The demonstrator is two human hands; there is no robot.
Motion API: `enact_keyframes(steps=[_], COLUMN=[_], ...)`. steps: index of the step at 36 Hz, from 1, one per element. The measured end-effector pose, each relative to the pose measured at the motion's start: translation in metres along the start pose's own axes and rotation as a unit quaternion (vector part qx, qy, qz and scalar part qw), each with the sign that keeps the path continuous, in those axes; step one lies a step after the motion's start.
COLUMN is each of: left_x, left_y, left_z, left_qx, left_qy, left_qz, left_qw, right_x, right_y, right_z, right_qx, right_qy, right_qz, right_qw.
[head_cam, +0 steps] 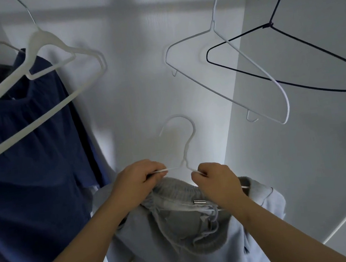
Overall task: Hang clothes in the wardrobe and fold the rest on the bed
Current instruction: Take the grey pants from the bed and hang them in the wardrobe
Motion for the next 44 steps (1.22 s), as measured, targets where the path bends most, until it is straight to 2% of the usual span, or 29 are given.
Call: enact_keyframes(steps=[5, 8, 10, 12, 15, 18, 24, 29, 36, 44], left_x=[-0.008, -0.022, -0.033, -0.042, -0.054, -0.066, -0.098, -0.132, -0.193, -0.218], left_y=[0.010, 0.011, 0.013, 0.016, 0.027, 0.041, 0.060, 0.069, 0.080, 0.077], left_z=[0.001, -0.002, -0.004, -0.006, -0.008, 0.002, 0.023, 0.040, 0.080, 0.094], left_qx=[-0.028, -0.032, -0.068, -0.124, -0.208, -0.243, -0.253, -0.254, -0.196, -0.172], left_qy=[-0.017, -0.018, -0.042, -0.102, -0.232, -0.298, -0.282, -0.273, -0.281, -0.261], left_qz=[-0.008, 0.052, 0.098, 0.126, 0.129, 0.122, 0.108, 0.115, 0.141, 0.154], left_qw=[0.999, 0.998, 0.992, 0.979, 0.941, 0.915, 0.919, 0.921, 0.929, 0.937], right_x=[-0.009, -0.015, -0.022, -0.028, -0.034, -0.040, -0.065, -0.098, -0.141, -0.131], right_y=[0.010, 0.016, 0.020, 0.022, 0.027, 0.037, 0.067, 0.085, 0.106, 0.130], right_z=[-0.009, -0.012, -0.016, -0.021, -0.036, -0.059, -0.118, -0.161, -0.211, -0.231], right_qx=[0.052, 0.076, 0.092, 0.107, 0.126, 0.136, 0.118, 0.079, 0.023, 0.047], right_qy=[0.068, 0.119, 0.158, 0.208, 0.295, 0.358, 0.498, 0.557, 0.587, 0.608], right_qz=[-0.031, -0.049, -0.064, -0.089, -0.136, -0.167, -0.179, -0.177, -0.176, -0.172], right_qw=[0.996, 0.989, 0.981, 0.968, 0.937, 0.909, 0.840, 0.808, 0.790, 0.774])
Point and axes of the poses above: each hand's wrist, its own y-axis towards the middle knuckle, its own x-axis out of the palm, z = x × y, the point moved 5 cm from there along y, towards the middle knuckle, and after that the axes turned 2 degrees about -x, right-handed, at the moved point
